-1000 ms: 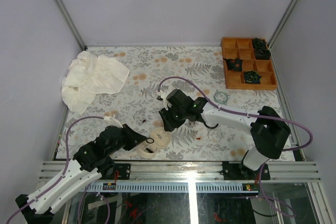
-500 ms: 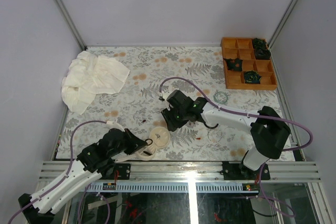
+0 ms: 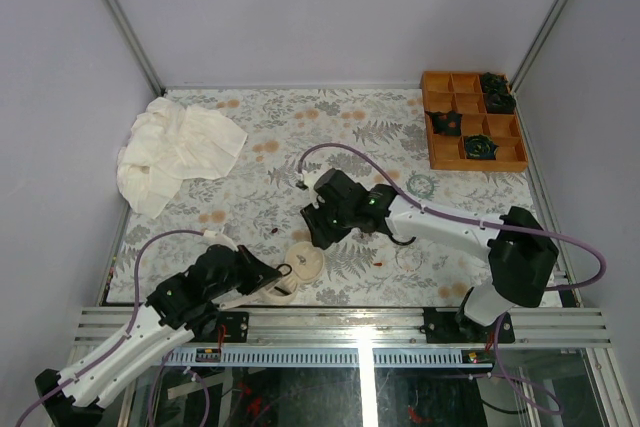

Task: Organize the mixed jewelry
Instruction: Pick up the jewelry from the jewelry box.

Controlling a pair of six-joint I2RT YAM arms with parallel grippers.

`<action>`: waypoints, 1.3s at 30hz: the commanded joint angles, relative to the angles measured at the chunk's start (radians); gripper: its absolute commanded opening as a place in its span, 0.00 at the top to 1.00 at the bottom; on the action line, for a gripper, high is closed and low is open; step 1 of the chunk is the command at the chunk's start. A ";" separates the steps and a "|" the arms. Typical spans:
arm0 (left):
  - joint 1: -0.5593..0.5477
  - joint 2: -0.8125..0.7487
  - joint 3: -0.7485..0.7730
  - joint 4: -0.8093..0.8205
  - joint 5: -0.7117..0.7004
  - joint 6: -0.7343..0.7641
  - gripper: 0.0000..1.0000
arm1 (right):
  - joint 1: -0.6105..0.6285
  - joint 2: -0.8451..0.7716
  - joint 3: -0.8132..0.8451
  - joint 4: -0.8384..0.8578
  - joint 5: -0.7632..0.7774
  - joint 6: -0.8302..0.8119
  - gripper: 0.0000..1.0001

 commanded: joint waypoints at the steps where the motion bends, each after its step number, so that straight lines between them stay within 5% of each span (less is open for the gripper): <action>1: -0.011 -0.019 -0.077 0.041 0.020 -0.011 0.94 | 0.065 -0.021 0.094 -0.028 0.037 -0.022 0.50; 18: -0.012 -0.103 -0.128 -0.018 0.025 -0.015 0.99 | 0.164 0.231 0.256 -0.122 0.171 0.001 0.52; 39: -0.013 -0.109 -0.119 -0.030 0.018 -0.009 0.99 | 0.180 0.337 0.250 -0.096 0.128 0.014 0.65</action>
